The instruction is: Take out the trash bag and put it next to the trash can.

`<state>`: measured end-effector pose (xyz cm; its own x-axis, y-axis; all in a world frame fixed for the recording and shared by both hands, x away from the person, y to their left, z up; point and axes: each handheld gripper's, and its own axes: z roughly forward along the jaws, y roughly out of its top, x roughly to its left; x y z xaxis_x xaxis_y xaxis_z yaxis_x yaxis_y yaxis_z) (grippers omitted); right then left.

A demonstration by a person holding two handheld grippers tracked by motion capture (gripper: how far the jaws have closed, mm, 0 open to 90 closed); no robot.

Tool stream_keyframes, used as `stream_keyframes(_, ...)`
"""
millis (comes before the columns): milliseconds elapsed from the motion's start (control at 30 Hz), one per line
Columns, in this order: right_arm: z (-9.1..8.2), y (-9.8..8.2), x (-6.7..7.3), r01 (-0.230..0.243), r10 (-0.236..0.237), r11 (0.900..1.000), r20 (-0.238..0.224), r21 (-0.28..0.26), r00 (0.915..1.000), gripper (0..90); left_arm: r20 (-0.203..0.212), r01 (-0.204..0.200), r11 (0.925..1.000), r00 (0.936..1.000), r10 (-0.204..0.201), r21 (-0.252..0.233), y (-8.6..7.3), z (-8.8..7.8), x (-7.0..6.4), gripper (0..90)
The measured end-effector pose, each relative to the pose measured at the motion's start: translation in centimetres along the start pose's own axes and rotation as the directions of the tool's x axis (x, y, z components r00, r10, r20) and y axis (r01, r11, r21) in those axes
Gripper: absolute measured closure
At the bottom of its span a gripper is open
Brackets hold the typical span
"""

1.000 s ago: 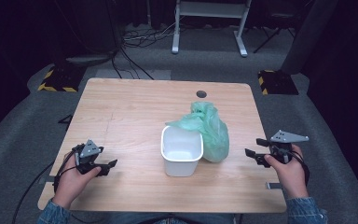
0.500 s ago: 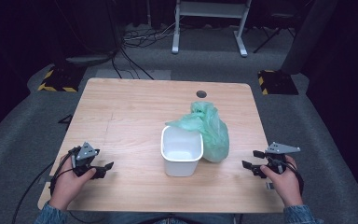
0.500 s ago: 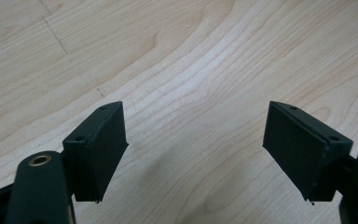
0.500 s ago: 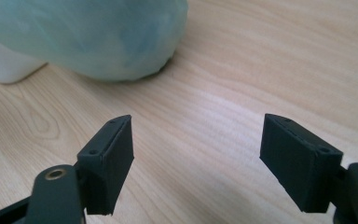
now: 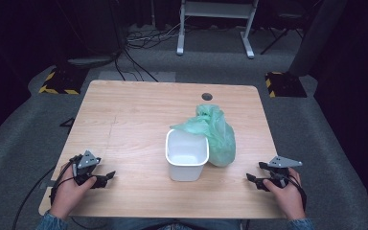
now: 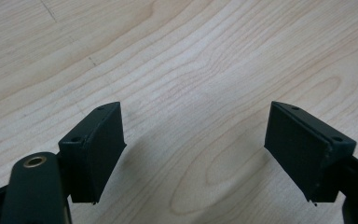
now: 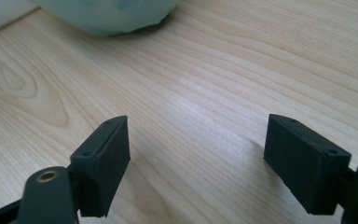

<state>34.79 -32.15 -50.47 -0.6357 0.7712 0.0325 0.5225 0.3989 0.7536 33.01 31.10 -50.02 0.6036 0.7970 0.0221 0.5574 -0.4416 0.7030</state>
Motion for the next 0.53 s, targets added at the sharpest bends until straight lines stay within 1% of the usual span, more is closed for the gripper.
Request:
stream_keyframes(33,0.02,-0.01,0.16,0.018,-0.018,1.000,0.010,0.007,0.9998,22.2,0.002,-0.001,1.0000,1.0000,0.001,0.006,-0.09,0.04,-0.01,19.5)
stream_keyframes(67,0.05,-0.01,0.33,0.027,-0.027,1.000,0.021,0.010,0.9994,21.3,-0.001,0.001,1.0000,1.0000,-0.001,-0.001,-0.19,0.14,-0.02,19.5)
stream_keyframes(100,0.07,-0.01,0.44,0.025,-0.025,1.000,0.025,0.011,0.9994,20.8,0.008,0.006,1.0000,0.9999,-0.006,0.000,-0.22,0.14,0.02,19.3)
stream_keyframes(167,0.08,-0.02,0.55,0.022,-0.022,1.000,0.029,0.012,0.9993,20.4,0.002,0.005,1.0000,1.0000,-0.005,-0.002,-0.19,0.19,0.01,19.0)
stream_keyframes(200,0.08,-0.03,0.58,0.020,-0.020,1.000,0.031,0.012,0.9993,20.4,0.005,0.009,0.9999,0.9999,-0.009,-0.005,-0.19,0.24,-0.02,18.8)
stream_keyframes(300,0.06,-0.05,0.64,0.019,-0.019,1.000,0.034,0.011,0.9992,20.5,0.022,0.025,0.9996,0.9994,-0.025,-0.014,-0.30,0.39,0.02,18.9)
stream_keyframes(333,0.06,-0.05,0.65,0.019,-0.019,1.000,0.035,0.011,0.9992,20.5,0.027,0.024,0.9996,0.9994,-0.023,-0.018,-0.34,0.43,0.07,18.3)
stream_keyframes(533,0.06,-0.07,0.67,0.019,-0.019,1.000,0.035,0.010,0.9992,20.5,0.026,0.023,0.9996,0.9994,-0.023,-0.018,-0.33,0.43,0.08,17.9)
